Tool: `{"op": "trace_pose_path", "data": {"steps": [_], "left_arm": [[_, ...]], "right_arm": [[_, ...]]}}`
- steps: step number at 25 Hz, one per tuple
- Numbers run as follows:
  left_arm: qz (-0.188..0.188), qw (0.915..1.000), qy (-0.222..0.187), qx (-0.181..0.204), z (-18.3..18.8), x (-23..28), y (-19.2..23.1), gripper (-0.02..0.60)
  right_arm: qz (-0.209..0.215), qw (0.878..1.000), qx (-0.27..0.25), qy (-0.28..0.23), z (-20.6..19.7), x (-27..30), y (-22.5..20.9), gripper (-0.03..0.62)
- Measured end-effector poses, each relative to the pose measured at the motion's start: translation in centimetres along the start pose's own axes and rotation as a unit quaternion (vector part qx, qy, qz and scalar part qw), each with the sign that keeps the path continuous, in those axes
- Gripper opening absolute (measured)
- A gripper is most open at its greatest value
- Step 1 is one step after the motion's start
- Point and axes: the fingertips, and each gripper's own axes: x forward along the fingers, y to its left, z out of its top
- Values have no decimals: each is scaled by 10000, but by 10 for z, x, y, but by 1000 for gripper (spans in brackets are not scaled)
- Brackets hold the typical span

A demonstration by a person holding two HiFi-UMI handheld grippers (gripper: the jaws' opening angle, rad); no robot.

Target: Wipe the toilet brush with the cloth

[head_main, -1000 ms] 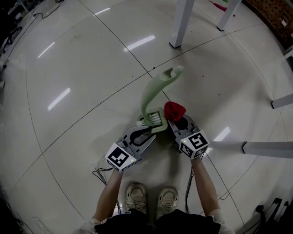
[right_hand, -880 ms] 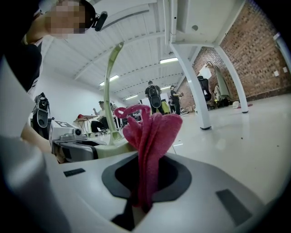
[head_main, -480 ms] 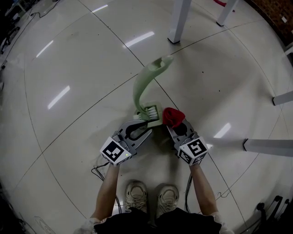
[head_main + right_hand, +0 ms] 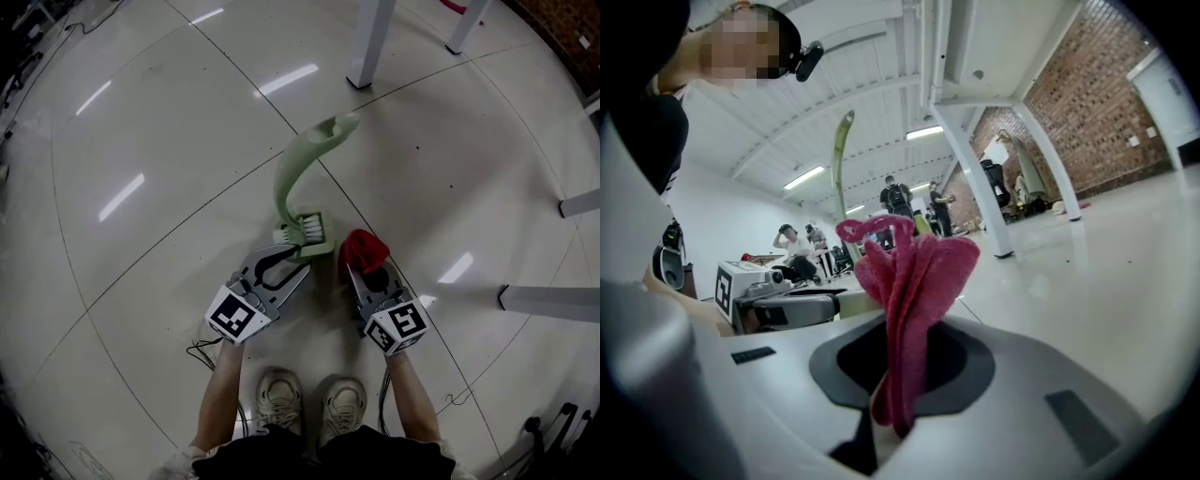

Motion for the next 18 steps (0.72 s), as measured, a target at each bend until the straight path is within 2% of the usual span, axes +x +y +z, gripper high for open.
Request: {"op": "trace_pose_path", "data": {"steps": [2,5,7,10,16,18], "left_arm": [[-48,9999,7,-121,-4,-5,-4,103],[-32,9995,237,-218,-19,-12,-5,104],[-13,9990,320,-306,-25,-14,-4,104],[82,9986,472,-226,-33,-15,-1,106],[226,9980,456,-380,-39,-21,8,107],[264,9977,463,-428,-41,-23,9,138]], "right_arm": [[-204,9997,45,-94,0,-9,2,31],[-290,9996,12,-57,-9,-13,11,31],[-252,9997,-16,19,-15,-8,17,31],[-181,9998,-96,73,-18,1,22,31],[-125,9998,-103,85,-19,5,30,31],[-66,9999,-69,121,-21,6,34,31]]}}
